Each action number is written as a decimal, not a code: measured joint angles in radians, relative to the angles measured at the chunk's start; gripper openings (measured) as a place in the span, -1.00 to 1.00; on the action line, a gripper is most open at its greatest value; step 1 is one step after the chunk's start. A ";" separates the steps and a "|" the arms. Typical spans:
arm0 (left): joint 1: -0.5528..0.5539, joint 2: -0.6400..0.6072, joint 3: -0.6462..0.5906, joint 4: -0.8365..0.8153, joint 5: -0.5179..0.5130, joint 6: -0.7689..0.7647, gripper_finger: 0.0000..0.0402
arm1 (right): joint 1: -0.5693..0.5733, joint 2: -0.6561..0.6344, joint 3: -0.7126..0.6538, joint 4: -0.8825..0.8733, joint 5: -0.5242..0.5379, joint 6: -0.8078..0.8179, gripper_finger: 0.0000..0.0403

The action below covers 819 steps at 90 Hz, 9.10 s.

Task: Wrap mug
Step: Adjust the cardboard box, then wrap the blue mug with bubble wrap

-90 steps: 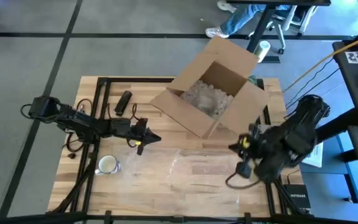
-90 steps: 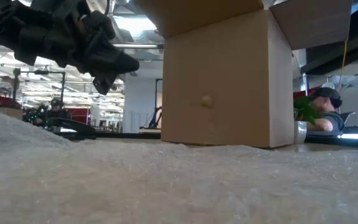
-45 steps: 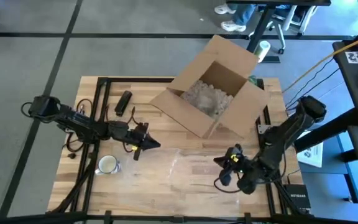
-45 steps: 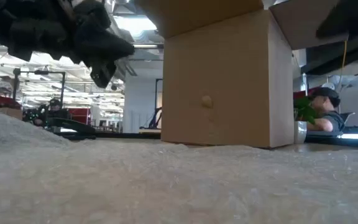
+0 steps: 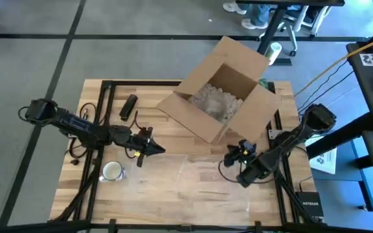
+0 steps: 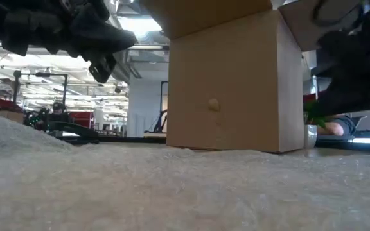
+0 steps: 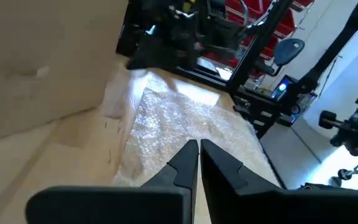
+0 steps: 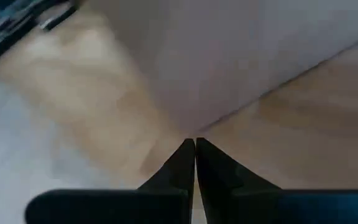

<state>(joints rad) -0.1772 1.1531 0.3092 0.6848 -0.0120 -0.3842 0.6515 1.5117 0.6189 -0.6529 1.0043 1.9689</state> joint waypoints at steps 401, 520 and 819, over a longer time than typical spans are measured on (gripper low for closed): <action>-0.262 -0.351 0.497 -1.731 0.125 -0.463 -0.48 | 0.108 -0.088 0.144 0.520 -0.256 -0.975 -1.00; -0.388 -0.076 0.432 -1.866 0.053 -0.432 -0.62 | 0.108 -0.087 0.144 0.524 -0.256 -0.975 -1.00; -0.142 0.940 1.552 -1.805 -0.039 0.207 -0.99 | 0.265 -0.085 0.144 0.452 -0.248 -0.757 -1.00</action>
<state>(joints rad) -0.3193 2.0934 1.8613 -1.1204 -0.0513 -0.1775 0.9169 1.4263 0.7631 -0.2008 0.7560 1.2116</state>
